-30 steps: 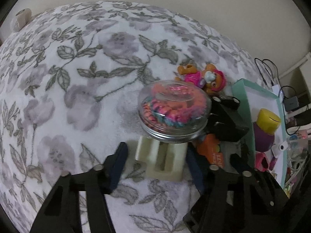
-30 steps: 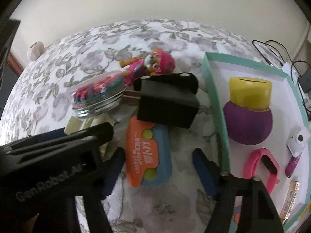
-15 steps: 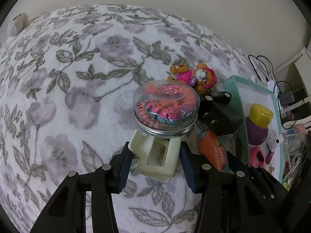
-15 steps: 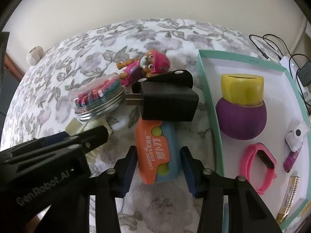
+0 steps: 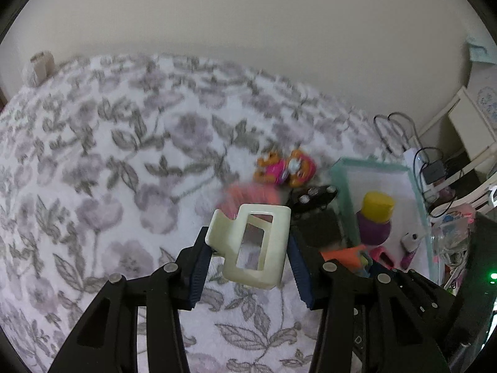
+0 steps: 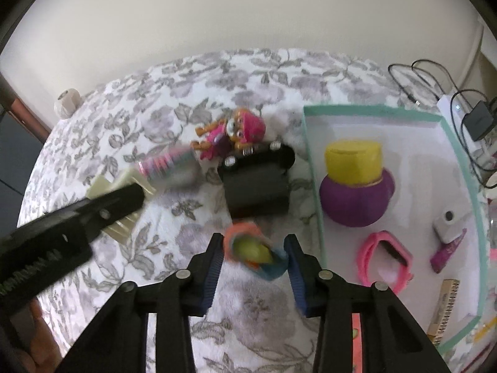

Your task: Organize rigid objects

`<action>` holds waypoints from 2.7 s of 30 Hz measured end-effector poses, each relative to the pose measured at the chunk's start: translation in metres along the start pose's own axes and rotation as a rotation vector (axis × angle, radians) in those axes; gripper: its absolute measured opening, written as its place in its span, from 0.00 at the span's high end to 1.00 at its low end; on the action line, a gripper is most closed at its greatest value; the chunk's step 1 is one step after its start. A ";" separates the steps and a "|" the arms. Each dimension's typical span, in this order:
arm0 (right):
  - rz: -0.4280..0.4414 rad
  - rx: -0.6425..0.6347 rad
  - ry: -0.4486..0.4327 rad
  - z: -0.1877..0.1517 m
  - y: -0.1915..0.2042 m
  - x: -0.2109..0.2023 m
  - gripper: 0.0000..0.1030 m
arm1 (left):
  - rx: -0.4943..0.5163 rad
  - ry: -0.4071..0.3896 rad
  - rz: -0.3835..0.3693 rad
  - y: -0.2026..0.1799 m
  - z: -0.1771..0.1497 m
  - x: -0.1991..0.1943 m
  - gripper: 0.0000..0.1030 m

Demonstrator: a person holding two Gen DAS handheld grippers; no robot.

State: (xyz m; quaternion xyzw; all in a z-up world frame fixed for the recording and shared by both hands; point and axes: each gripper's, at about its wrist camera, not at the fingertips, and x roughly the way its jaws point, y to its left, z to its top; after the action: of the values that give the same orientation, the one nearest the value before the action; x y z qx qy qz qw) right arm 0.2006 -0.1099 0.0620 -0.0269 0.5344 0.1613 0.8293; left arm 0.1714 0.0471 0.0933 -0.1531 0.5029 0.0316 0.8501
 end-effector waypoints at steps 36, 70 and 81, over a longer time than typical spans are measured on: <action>0.028 0.007 0.043 -0.004 -0.005 0.018 0.77 | -0.009 0.014 0.027 -0.003 0.002 0.011 0.51; -0.009 -0.048 -0.015 0.001 0.006 0.020 0.78 | -0.034 -0.011 0.001 0.000 0.005 0.006 0.51; 0.026 -0.054 0.041 -0.006 -0.003 0.013 0.78 | -0.043 -0.020 -0.013 -0.001 0.006 0.005 0.51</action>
State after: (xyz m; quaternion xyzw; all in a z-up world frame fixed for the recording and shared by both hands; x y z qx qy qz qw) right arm 0.2013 -0.1110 0.0470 -0.0456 0.5469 0.1859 0.8150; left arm 0.1788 0.0472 0.0920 -0.1744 0.4928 0.0383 0.8516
